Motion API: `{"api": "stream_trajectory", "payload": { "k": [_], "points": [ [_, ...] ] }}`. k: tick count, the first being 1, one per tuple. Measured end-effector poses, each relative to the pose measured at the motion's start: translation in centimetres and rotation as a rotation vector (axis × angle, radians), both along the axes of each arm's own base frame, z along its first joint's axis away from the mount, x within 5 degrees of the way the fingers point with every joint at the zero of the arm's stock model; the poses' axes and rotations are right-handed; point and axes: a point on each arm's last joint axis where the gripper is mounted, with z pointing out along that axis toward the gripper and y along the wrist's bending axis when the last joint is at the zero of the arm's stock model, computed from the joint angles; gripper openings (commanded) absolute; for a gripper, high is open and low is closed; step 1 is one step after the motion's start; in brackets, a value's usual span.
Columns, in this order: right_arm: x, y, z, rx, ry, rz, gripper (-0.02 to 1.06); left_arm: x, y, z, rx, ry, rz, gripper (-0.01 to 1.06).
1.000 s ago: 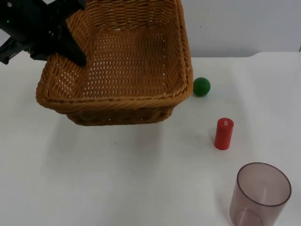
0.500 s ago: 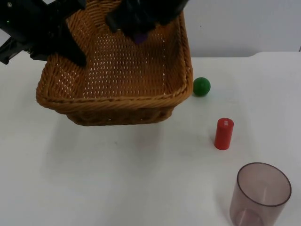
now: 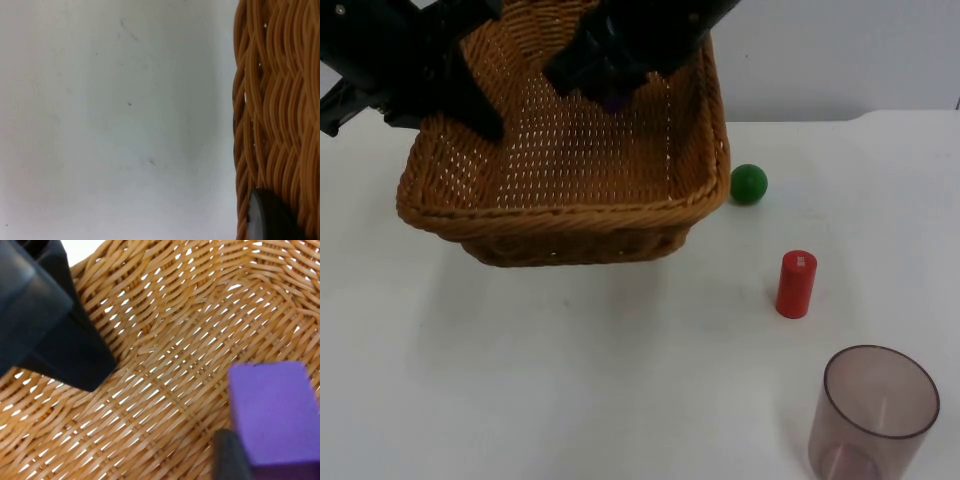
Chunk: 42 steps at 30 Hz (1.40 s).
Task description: Pick up the basket with the left hand and place the triangular block into the basket with the right hand.
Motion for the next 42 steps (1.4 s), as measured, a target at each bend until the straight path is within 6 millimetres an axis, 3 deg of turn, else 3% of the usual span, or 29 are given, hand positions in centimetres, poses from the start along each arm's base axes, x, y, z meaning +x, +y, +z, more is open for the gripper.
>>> {"api": "stream_trajectory", "payload": {
  "k": [1,2,4,19,32,42],
  "points": [
    [0.0,0.0,0.0,0.0,0.0,0.0,0.67,0.0,0.0,0.0,0.0,0.0,0.0,0.0],
    [0.0,0.0,0.0,0.0,0.0,0.0,0.88,0.0,0.0,0.0,0.0,0.0,0.0,0.0],
    [0.0,0.0,0.0,0.0,0.0,0.0,1.06,0.0,0.0,0.0,0.0,0.0,0.0,0.0],
    [-0.3,-0.3,0.7,-0.005,0.001,0.001,1.05,0.0,0.0,0.0,0.0,0.0,0.0,0.0],
    [-4.3,-3.7,12.2,0.186,-0.145,-0.041,1.05,0.0,0.0,0.0,0.0,0.0,0.0,0.0],
    [-6.2,-5.7,15.9,0.237,-0.188,-0.057,1.05,0.0,0.0,0.0,0.0,0.0,0.0,0.0]
  ]
}}
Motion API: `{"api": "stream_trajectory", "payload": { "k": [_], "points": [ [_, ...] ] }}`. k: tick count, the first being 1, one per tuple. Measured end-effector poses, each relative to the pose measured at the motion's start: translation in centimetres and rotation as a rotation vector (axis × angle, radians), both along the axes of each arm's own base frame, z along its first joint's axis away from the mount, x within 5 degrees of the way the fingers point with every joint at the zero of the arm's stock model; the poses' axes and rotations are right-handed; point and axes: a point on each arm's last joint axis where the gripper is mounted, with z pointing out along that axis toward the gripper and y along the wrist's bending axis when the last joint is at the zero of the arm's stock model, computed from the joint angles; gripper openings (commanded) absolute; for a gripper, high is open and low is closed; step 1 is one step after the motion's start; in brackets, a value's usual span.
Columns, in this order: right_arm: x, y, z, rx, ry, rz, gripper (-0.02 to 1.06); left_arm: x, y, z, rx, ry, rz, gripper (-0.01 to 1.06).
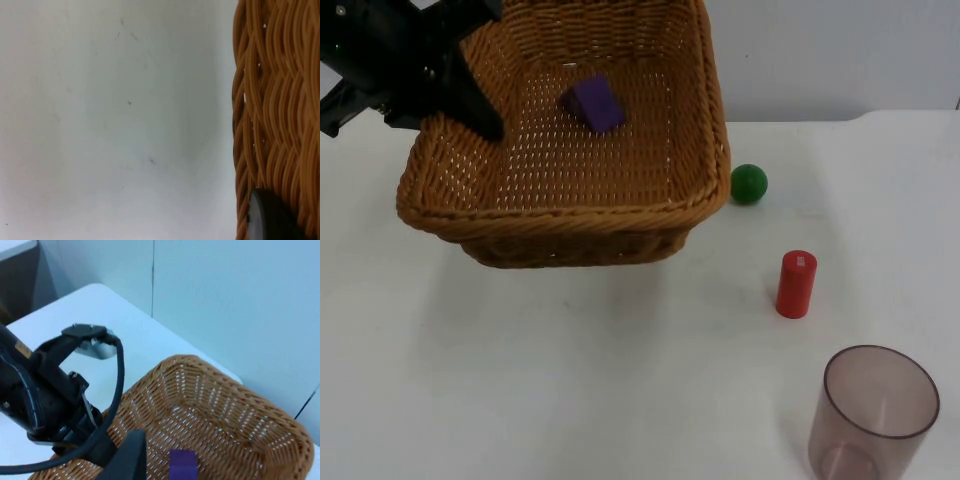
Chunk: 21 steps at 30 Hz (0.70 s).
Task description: Pick up the basket with the left hand and place the triangular block into the basket with the right hand.
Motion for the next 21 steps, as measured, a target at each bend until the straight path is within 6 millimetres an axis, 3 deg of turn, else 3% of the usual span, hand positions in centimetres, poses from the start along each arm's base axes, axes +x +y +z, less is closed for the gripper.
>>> {"api": "stream_trajectory", "payload": {
  "k": [4,5,9,10,14,15,19,20,21],
  "points": [
    [0.9,-3.3,1.5,0.047,-0.006,-0.083,1.05,0.0,0.0,0.0,0.0,0.002,-0.001,0.0],
    [0.9,-3.3,1.5,0.047,-0.006,-0.083,1.05,0.0,0.0,0.0,0.0,0.002,-0.001,0.0],
    [3.1,-9.0,2.1,0.055,0.029,-0.237,1.05,0.0,0.0,0.0,-0.001,0.003,-0.002,0.0],
    [3.1,-9.0,2.1,0.055,0.029,-0.237,1.05,0.0,0.0,0.0,-0.001,0.003,-0.002,0.0],
    [3.2,-13.5,3.2,0.047,0.026,-0.341,1.05,0.0,0.0,0.0,0.001,0.003,-0.003,0.0],
    [3.2,-13.5,3.2,0.047,0.026,-0.341,1.05,0.0,0.0,0.0,0.001,0.003,-0.003,0.0],
    [2.7,-18.3,4.5,0.025,0.007,-0.456,1.05,0.0,0.0,0.0,0.002,0.003,-0.004,0.0],
    [2.7,-18.3,4.5,0.025,0.007,-0.456,1.05,0.0,0.0,0.0,0.002,0.003,-0.004,0.0],
    [2.5,-20.0,4.8,0.008,0.004,-0.497,1.05,0.0,0.0,0.0,0.002,0.003,-0.004,0.0]
  ]
}}
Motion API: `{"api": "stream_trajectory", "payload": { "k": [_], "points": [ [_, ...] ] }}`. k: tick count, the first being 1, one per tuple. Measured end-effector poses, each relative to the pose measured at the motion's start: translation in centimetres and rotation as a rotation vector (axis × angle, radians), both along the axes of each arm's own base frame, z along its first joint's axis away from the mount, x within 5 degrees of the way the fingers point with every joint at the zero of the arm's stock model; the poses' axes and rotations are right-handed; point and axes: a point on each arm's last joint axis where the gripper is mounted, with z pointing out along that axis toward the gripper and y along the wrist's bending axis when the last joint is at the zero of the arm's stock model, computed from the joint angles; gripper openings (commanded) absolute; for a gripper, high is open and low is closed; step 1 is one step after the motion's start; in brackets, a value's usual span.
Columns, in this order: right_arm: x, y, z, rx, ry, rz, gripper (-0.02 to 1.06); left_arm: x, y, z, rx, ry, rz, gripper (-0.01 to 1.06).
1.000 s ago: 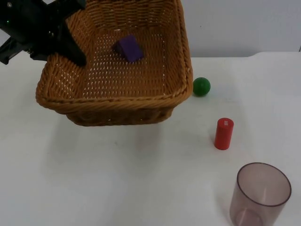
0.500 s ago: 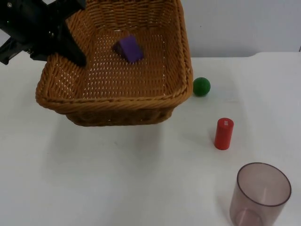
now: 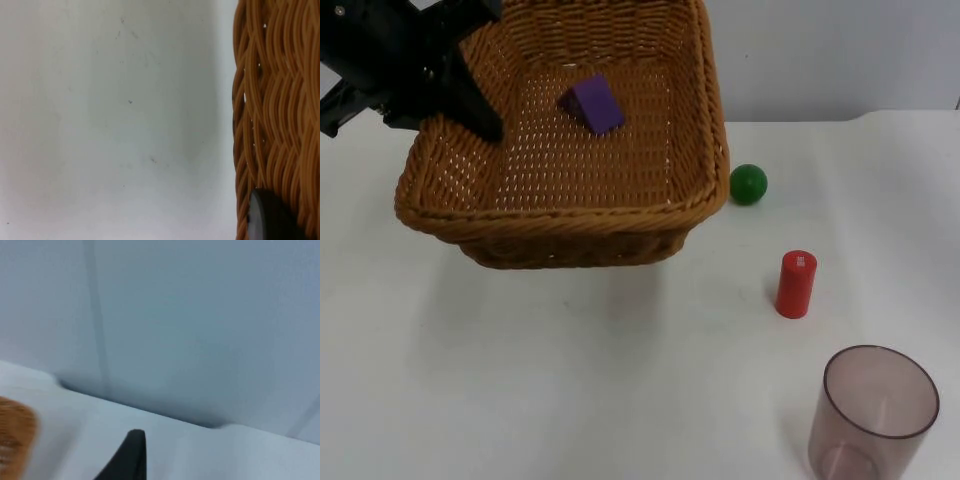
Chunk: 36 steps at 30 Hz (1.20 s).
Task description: Pick up the basket with the left hand and place the triangular block into the basket with the right hand.
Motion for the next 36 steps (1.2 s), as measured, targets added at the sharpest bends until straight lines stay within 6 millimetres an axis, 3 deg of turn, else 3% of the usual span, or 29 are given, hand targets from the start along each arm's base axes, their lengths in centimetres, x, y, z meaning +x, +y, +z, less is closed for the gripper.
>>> {"api": "stream_trajectory", "payload": {
  "k": [4,5,8,9,11,15,17,18,21,26,30,36],
  "points": [
    [-1.0,-3.6,-1.0,0.002,0.012,-0.071,1.05,0.0,0.0,0.0,0.0,0.0,0.0,0.0],
    [-1.0,-3.6,-1.0,0.002,0.012,-0.071,1.05,0.0,0.0,0.0,0.0,0.0,0.0,0.0],
    [-2.2,-5.5,-3.6,0.027,0.053,-0.108,1.05,0.0,0.0,0.0,0.0,0.0,0.0,0.0],
    [-2.2,-5.5,-3.6,0.027,0.053,-0.108,1.05,0.0,0.0,0.0,0.0,0.0,0.0,0.0],
    [-3.9,-6.4,-6.1,0.034,0.095,-0.137,1.05,0.0,0.0,0.0,0.0,0.0,0.0,0.0],
    [-6.5,-6.3,-7.1,0.033,0.09,-0.141,1.05,0.0,0.0,0.0,0.001,0.001,-0.002,0.0],
    [-8.4,-6.1,-6.7,0.039,0.052,-0.141,1.05,-0.1,0.0,0.0,0.0,0.006,-0.006,0.0],
    [-8.4,-6.1,-6.7,0.039,0.052,-0.141,1.05,-0.1,0.0,0.0,0.0,0.006,-0.006,0.0],
    [-11.6,-5.8,-5.7,0.037,-0.02,-0.139,1.05,-0.1,0.0,0.0,-0.002,0.013,-0.011,0.0],
    [-14.6,-5.5,-4.3,0.035,-0.085,-0.134,1.05,-0.2,-0.1,0.0,-0.002,0.016,-0.015,0.0],
    [-15.9,-5.3,-3.9,0.034,-0.097,-0.128,1.05,-0.2,-0.1,-0.1,0.007,0.01,-0.017,0.0],
    [-16.2,-5.3,-3.9,0.031,-0.082,-0.123,1.05,0.1,-0.2,-0.5,0.03,-0.001,-0.017,0.0]
  ]
}}
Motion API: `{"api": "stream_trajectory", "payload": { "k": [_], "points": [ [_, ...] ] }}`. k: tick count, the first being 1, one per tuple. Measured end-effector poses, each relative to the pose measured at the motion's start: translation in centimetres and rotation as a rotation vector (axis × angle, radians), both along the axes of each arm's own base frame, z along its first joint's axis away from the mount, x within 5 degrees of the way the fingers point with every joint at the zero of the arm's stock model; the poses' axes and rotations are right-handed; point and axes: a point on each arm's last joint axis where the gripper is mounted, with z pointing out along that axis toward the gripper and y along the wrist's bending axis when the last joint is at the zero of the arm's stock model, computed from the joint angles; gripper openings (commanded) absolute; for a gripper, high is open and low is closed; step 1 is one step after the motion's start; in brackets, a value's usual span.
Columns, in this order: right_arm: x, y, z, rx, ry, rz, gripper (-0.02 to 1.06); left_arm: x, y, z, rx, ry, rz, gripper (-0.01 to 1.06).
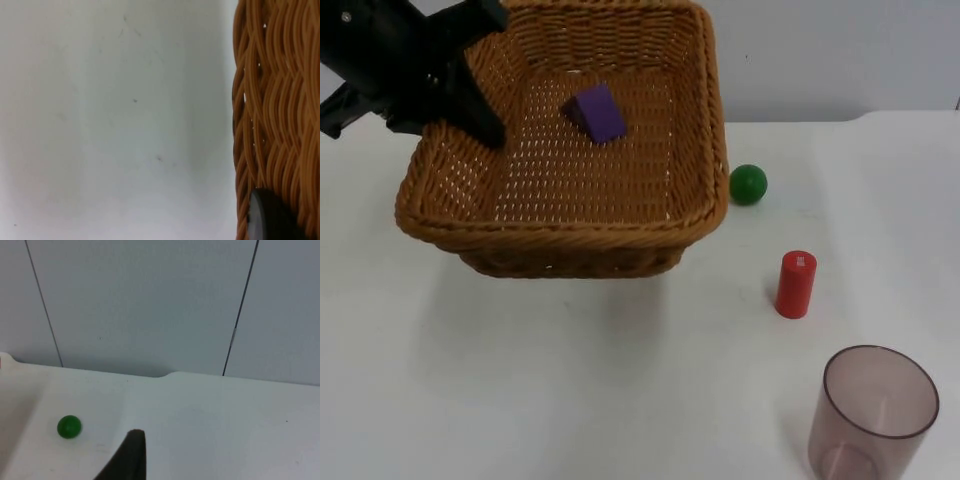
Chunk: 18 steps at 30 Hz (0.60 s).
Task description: Pick up the basket with the left hand and place the triangular block into the basket with the right hand.
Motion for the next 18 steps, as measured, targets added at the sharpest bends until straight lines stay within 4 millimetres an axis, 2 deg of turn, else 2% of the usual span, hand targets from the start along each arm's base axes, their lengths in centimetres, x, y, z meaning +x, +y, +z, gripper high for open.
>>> {"api": "stream_trajectory", "payload": {
  "k": [4,5,9,10,14,15,18],
  "points": [
    [-0.1,0.0,0.0,0.0,0.002,0.001,1.05,0.9,0.1,-2.3,0.022,0.019,0.008,0.0],
    [-0.1,0.0,0.0,0.0,0.002,0.001,1.05,0.9,0.1,-2.3,0.022,0.019,0.008,0.0],
    [-0.1,0.0,0.0,0.0,0.003,0.001,1.05,1.6,0.1,-5.2,0.032,0.049,-0.007,0.0],
    [-0.1,0.0,0.0,0.0,0.003,0.001,1.05,1.6,0.1,-5.2,0.032,0.049,-0.007,0.0],
    [-0.1,0.0,-0.1,-0.001,0.02,0.003,1.05,2.2,0.0,-8.1,0.034,0.07,-0.034,0.0],
    [-0.1,0.0,-0.1,-0.001,0.02,0.003,1.05,2.2,0.0,-8.1,0.034,0.07,-0.034,0.0],
    [-0.2,0.0,-0.2,-0.008,0.027,0.002,1.05,2.5,0.0,-10.1,0.04,0.082,-0.031,0.0]
  ]
}}
